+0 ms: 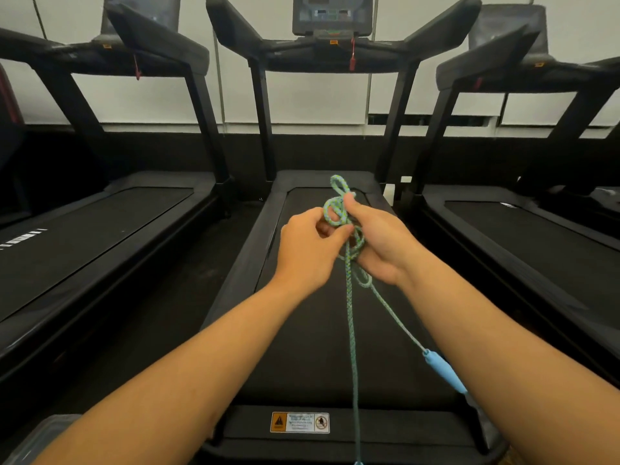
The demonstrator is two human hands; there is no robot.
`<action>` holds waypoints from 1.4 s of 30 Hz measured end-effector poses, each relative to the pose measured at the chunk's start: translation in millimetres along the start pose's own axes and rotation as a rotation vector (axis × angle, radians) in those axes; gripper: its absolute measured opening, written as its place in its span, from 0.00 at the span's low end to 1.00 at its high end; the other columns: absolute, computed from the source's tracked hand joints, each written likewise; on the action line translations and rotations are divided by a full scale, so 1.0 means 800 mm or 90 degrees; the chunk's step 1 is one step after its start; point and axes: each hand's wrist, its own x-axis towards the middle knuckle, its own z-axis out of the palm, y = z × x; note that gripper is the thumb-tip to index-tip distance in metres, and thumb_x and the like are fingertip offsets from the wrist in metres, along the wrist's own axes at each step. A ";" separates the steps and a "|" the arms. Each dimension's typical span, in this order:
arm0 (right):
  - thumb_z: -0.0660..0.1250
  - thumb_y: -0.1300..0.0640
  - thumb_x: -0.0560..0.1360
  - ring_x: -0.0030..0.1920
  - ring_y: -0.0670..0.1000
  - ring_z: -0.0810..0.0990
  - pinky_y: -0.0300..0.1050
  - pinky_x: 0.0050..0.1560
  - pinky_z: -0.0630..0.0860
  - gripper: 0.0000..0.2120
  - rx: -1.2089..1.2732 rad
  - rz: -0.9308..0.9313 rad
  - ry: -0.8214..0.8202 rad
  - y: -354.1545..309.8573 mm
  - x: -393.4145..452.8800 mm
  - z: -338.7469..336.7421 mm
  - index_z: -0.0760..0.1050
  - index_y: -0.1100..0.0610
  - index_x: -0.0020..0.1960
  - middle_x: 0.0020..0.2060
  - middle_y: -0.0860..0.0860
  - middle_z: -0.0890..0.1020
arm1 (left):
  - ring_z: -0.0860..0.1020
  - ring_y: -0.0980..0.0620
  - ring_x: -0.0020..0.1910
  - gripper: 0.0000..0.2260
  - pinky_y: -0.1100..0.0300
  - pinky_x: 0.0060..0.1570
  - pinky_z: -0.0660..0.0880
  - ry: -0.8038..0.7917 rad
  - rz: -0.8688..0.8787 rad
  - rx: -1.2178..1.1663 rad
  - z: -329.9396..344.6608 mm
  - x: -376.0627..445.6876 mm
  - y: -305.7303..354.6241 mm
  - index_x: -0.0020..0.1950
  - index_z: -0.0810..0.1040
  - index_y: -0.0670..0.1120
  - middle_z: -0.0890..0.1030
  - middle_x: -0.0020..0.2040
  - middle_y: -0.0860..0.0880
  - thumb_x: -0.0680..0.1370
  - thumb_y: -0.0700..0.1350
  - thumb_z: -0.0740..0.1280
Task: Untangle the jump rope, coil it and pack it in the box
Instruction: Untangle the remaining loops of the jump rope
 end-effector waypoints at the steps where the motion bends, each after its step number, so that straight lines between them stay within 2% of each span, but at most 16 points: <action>1: 0.60 0.48 0.85 0.53 0.56 0.85 0.55 0.63 0.79 0.18 -0.025 0.001 -0.004 0.000 0.000 -0.004 0.82 0.60 0.54 0.50 0.57 0.87 | 0.83 0.44 0.39 0.08 0.45 0.43 0.80 -0.006 -0.013 -0.015 0.001 0.003 -0.004 0.42 0.82 0.44 0.84 0.36 0.45 0.74 0.48 0.74; 4: 0.63 0.47 0.83 0.46 0.52 0.85 0.49 0.52 0.82 0.16 -0.109 0.008 -0.003 -0.001 -0.005 -0.017 0.84 0.57 0.55 0.48 0.54 0.87 | 0.82 0.43 0.40 0.16 0.35 0.47 0.80 -0.027 -0.106 -0.145 -0.001 0.012 -0.012 0.43 0.83 0.41 0.83 0.42 0.36 0.72 0.55 0.70; 6: 0.64 0.48 0.83 0.45 0.51 0.85 0.49 0.51 0.81 0.14 -0.154 -0.003 0.000 0.002 -0.006 -0.022 0.84 0.56 0.51 0.45 0.53 0.86 | 0.78 0.44 0.40 0.20 0.32 0.48 0.78 -0.021 -0.149 -0.184 -0.004 0.018 -0.017 0.44 0.82 0.38 0.81 0.45 0.30 0.71 0.56 0.69; 8: 0.67 0.50 0.82 0.46 0.52 0.85 0.49 0.53 0.81 0.13 -0.165 -0.022 0.020 0.006 -0.005 -0.024 0.84 0.58 0.50 0.45 0.54 0.87 | 0.80 0.45 0.40 0.18 0.36 0.48 0.80 -0.017 -0.180 -0.203 -0.005 0.019 -0.015 0.44 0.83 0.37 0.82 0.46 0.31 0.74 0.53 0.69; 10: 0.69 0.53 0.80 0.47 0.54 0.85 0.47 0.51 0.82 0.14 -0.142 -0.040 0.052 0.008 -0.002 -0.025 0.82 0.65 0.54 0.45 0.56 0.86 | 0.84 0.49 0.41 0.11 0.49 0.46 0.82 -0.013 -0.193 -0.203 -0.005 0.018 -0.013 0.43 0.85 0.41 0.86 0.42 0.39 0.79 0.47 0.68; 12: 0.71 0.55 0.79 0.44 0.53 0.85 0.44 0.45 0.83 0.11 -0.108 -0.048 0.070 0.009 -0.001 -0.024 0.81 0.64 0.51 0.42 0.55 0.86 | 0.84 0.53 0.38 0.09 0.57 0.42 0.79 -0.005 -0.210 -0.208 -0.005 0.019 -0.010 0.43 0.85 0.44 0.86 0.39 0.46 0.80 0.43 0.68; 14: 0.72 0.57 0.78 0.40 0.51 0.84 0.41 0.39 0.82 0.08 -0.075 -0.054 0.080 0.011 0.000 -0.023 0.78 0.58 0.43 0.39 0.53 0.85 | 0.82 0.51 0.36 0.08 0.55 0.40 0.77 0.007 -0.252 -0.245 -0.003 0.024 -0.008 0.43 0.84 0.43 0.84 0.38 0.46 0.79 0.41 0.67; 18: 0.70 0.55 0.80 0.41 0.51 0.83 0.45 0.45 0.81 0.08 0.024 -0.060 0.087 0.010 0.004 -0.029 0.76 0.55 0.42 0.40 0.52 0.84 | 0.81 0.48 0.34 0.06 0.54 0.41 0.79 0.049 -0.408 -0.370 -0.015 0.040 -0.013 0.43 0.78 0.43 0.76 0.36 0.47 0.78 0.38 0.63; 21: 0.64 0.53 0.82 0.39 0.51 0.85 0.48 0.48 0.80 0.11 0.186 -0.048 0.097 0.000 0.006 -0.046 0.75 0.55 0.43 0.34 0.50 0.83 | 0.81 0.43 0.40 0.09 0.47 0.45 0.81 0.077 -0.489 -0.523 -0.037 0.053 -0.028 0.41 0.74 0.40 0.72 0.35 0.44 0.80 0.36 0.60; 24: 0.62 0.53 0.84 0.32 0.50 0.82 0.48 0.46 0.81 0.15 0.279 -0.039 0.102 -0.001 0.011 -0.057 0.70 0.54 0.39 0.28 0.49 0.73 | 0.81 0.39 0.44 0.10 0.47 0.39 0.80 0.104 -0.525 -0.636 -0.051 0.061 -0.041 0.39 0.71 0.39 0.70 0.36 0.43 0.80 0.34 0.57; 27: 0.61 0.52 0.84 0.21 0.43 0.63 0.36 0.23 0.66 0.15 0.259 -0.022 0.099 -0.001 0.012 -0.060 0.70 0.54 0.40 0.25 0.46 0.63 | 0.78 0.43 0.42 0.13 0.51 0.40 0.78 0.121 -0.529 -0.655 -0.058 0.065 -0.045 0.34 0.67 0.41 0.73 0.37 0.42 0.79 0.35 0.55; 29: 0.61 0.52 0.84 0.20 0.42 0.59 0.35 0.19 0.57 0.13 0.234 -0.022 0.070 -0.008 0.010 -0.064 0.73 0.56 0.43 0.24 0.45 0.62 | 0.77 0.45 0.40 0.14 0.53 0.39 0.77 0.130 -0.539 -0.659 -0.063 0.065 -0.051 0.33 0.66 0.42 0.72 0.37 0.43 0.79 0.36 0.55; 32: 0.62 0.53 0.83 0.19 0.43 0.59 0.35 0.19 0.55 0.10 0.185 -0.018 0.034 -0.020 0.008 -0.072 0.76 0.57 0.47 0.24 0.45 0.63 | 0.77 0.46 0.41 0.13 0.53 0.41 0.77 0.128 -0.546 -0.652 -0.069 0.065 -0.058 0.35 0.67 0.43 0.73 0.38 0.43 0.79 0.37 0.56; 37: 0.61 0.52 0.84 0.19 0.42 0.59 0.34 0.19 0.55 0.11 0.141 -0.053 0.014 -0.037 0.004 -0.077 0.78 0.56 0.47 0.25 0.45 0.63 | 0.80 0.45 0.49 0.08 0.48 0.55 0.78 0.059 -0.479 -0.460 -0.065 0.061 -0.055 0.40 0.76 0.45 0.82 0.48 0.43 0.79 0.40 0.63; 39: 0.62 0.51 0.84 0.20 0.42 0.59 0.35 0.20 0.55 0.11 0.124 -0.069 0.011 -0.041 0.002 -0.076 0.78 0.55 0.48 0.25 0.45 0.64 | 0.79 0.45 0.54 0.05 0.44 0.60 0.75 0.007 -0.418 -0.415 -0.058 0.053 -0.048 0.52 0.80 0.49 0.82 0.59 0.45 0.79 0.43 0.66; 42: 0.62 0.49 0.84 0.22 0.43 0.60 0.36 0.22 0.57 0.11 0.043 -0.098 0.034 -0.040 0.005 -0.076 0.78 0.54 0.51 0.27 0.47 0.66 | 0.82 0.46 0.54 0.26 0.42 0.61 0.74 -0.116 -0.299 -0.391 -0.052 0.042 -0.034 0.77 0.64 0.61 0.78 0.66 0.52 0.82 0.42 0.63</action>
